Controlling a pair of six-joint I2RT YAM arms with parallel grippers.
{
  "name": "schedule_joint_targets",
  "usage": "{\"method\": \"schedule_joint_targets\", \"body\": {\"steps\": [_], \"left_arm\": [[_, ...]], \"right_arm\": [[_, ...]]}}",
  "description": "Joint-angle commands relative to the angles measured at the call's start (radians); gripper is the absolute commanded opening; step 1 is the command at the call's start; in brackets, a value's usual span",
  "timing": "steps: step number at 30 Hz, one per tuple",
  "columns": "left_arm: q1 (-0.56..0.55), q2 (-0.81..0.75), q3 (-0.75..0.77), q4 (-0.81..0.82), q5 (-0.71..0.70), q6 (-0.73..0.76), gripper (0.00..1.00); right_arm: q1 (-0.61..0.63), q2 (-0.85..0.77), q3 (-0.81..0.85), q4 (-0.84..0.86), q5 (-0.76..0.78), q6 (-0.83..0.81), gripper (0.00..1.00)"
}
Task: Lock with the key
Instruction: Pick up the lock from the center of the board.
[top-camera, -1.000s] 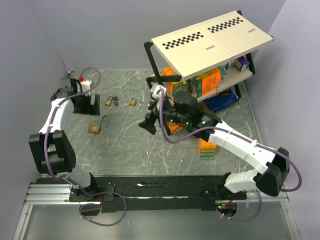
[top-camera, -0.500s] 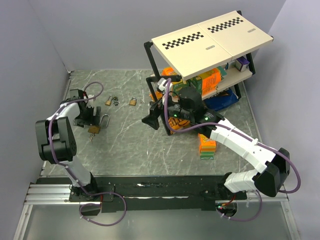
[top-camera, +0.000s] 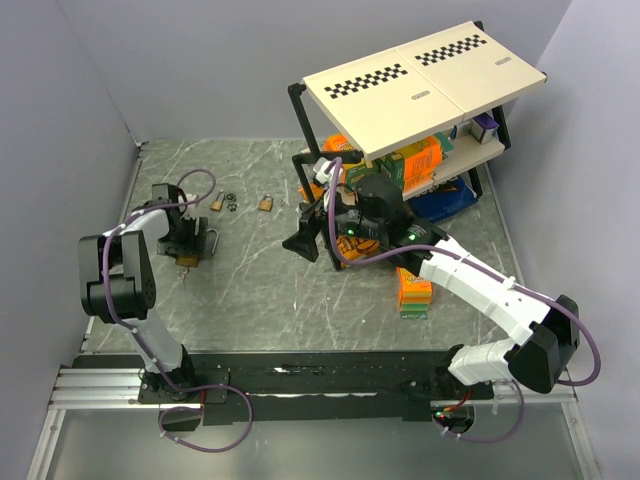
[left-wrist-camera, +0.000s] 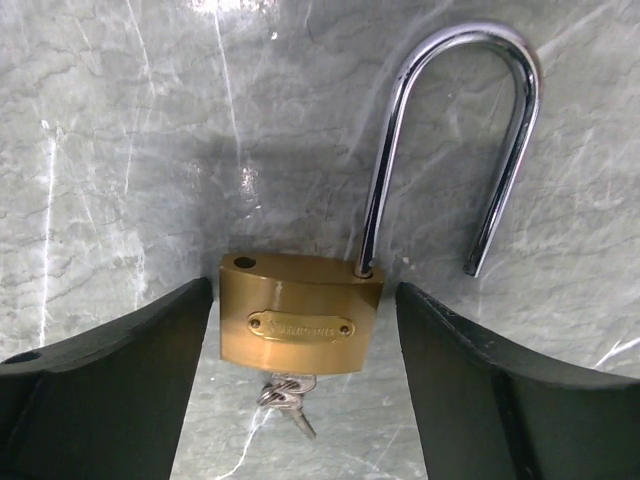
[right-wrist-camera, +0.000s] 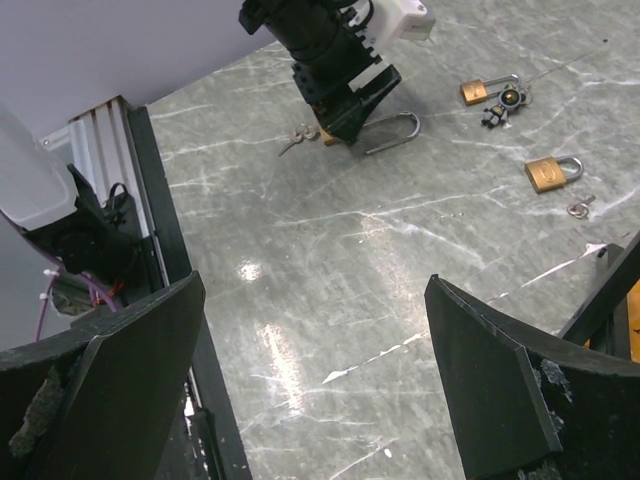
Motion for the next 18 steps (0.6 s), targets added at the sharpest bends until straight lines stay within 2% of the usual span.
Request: {"method": "schedule_joint_targets", "body": {"steps": [1, 9, 12, 15, 16, 18], "left_arm": [[-0.011, 0.029, -0.029, 0.007, -0.033, -0.034, 0.78], [-0.024, 0.018, -0.049, -0.034, -0.064, -0.103, 0.69], [-0.037, 0.012, -0.058, -0.046, -0.088, -0.152, 0.61], [-0.038, 0.015, -0.035, -0.066, -0.073, -0.189, 0.47], [-0.038, 0.018, -0.028, -0.082, -0.067, -0.197, 0.37], [-0.038, 0.018, 0.006, -0.099, -0.052, -0.226, 0.27]], "right_arm": [[-0.002, 0.009, 0.012, 0.029, -0.024, -0.02, 1.0], [-0.003, 0.021, 0.004, 0.035, 0.012, -0.011, 1.0], [-0.002, 0.041, 0.015, 0.034, 0.026, 0.017, 1.0], [0.006, 0.066, 0.03, 0.034, 0.047, 0.029, 1.0], [0.01, 0.072, 0.041, 0.037, 0.052, 0.035, 0.99], [0.012, 0.099, 0.055, 0.039, 0.073, 0.043, 1.0]]}}
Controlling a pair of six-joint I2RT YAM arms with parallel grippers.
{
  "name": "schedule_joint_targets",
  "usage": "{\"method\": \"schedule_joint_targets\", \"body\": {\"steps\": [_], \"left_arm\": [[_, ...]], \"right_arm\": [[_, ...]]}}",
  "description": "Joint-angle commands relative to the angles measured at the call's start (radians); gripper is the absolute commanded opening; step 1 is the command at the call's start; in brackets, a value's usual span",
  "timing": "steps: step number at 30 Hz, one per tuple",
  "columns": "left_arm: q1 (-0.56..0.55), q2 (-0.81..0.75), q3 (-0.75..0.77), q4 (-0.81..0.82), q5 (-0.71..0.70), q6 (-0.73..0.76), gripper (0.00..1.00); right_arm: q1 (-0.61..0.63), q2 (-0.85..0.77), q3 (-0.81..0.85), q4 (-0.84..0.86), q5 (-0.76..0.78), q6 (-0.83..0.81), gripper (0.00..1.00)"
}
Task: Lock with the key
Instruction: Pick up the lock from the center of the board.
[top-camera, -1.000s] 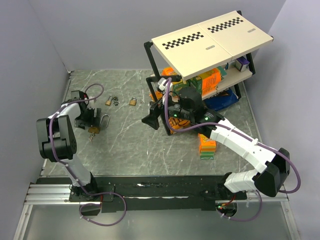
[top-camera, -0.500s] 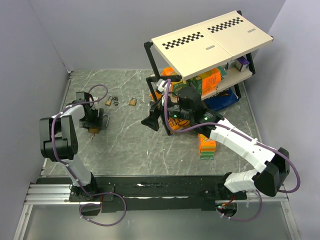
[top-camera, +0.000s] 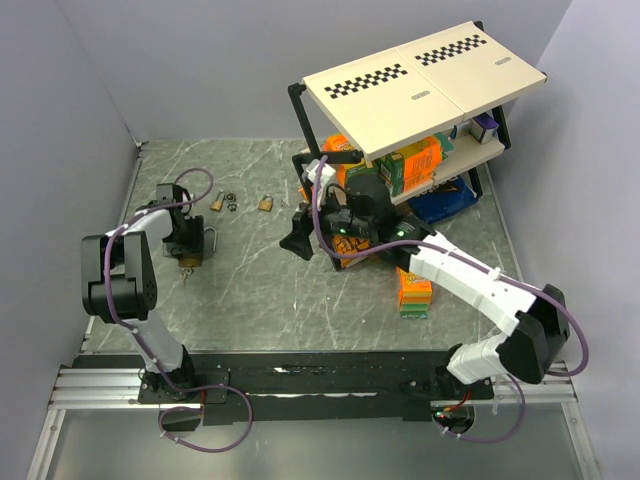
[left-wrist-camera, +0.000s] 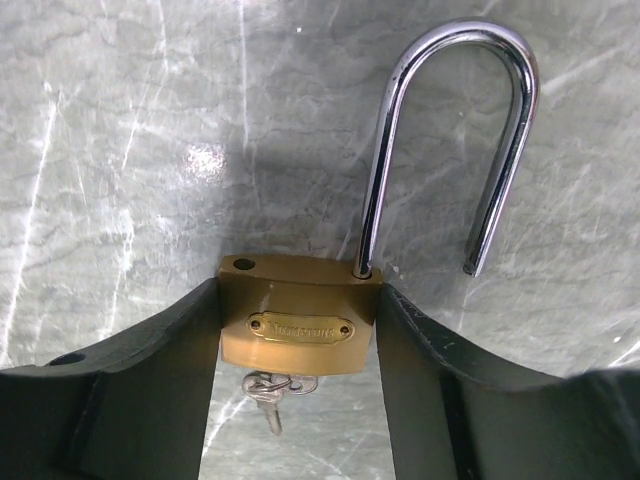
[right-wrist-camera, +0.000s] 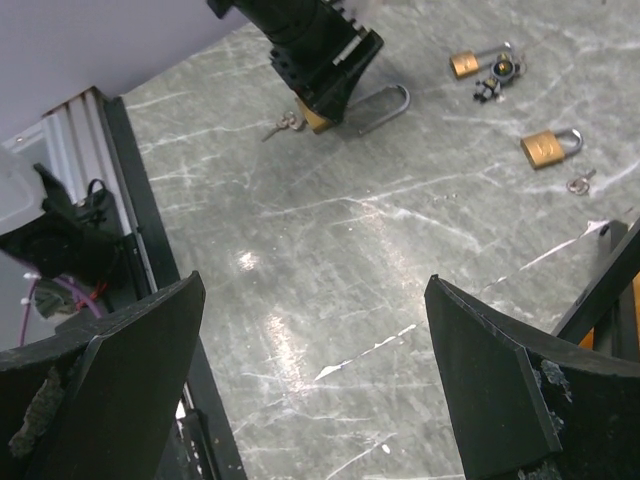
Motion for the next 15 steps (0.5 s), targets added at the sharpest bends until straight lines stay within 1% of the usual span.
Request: {"method": "schedule_joint_targets", "body": {"steps": [1, 3, 5, 9, 15], "left_arm": [[-0.007, 0.024, 0.025, -0.122, 0.014, -0.098, 0.2], [-0.008, 0.007, 0.058, -0.136, 0.041, -0.132, 0.14], [-0.01, -0.031, 0.078, -0.15, 0.055, -0.153, 0.12], [-0.009, -0.076, 0.111, -0.204, 0.089, -0.189, 0.01], [-0.01, -0.171, 0.101, -0.231, 0.17, -0.25, 0.01]], "right_arm": [[0.012, 0.059, 0.073, 0.036, 0.049, 0.045, 1.0], [0.018, 0.09, 0.093, 0.036, 0.061, 0.062, 1.0], [0.024, 0.114, 0.122, 0.033, 0.072, 0.082, 0.99], [0.036, 0.165, 0.182, 0.024, 0.089, 0.116, 0.99], [0.071, 0.243, 0.216, 0.079, 0.145, 0.176, 0.99]]}}
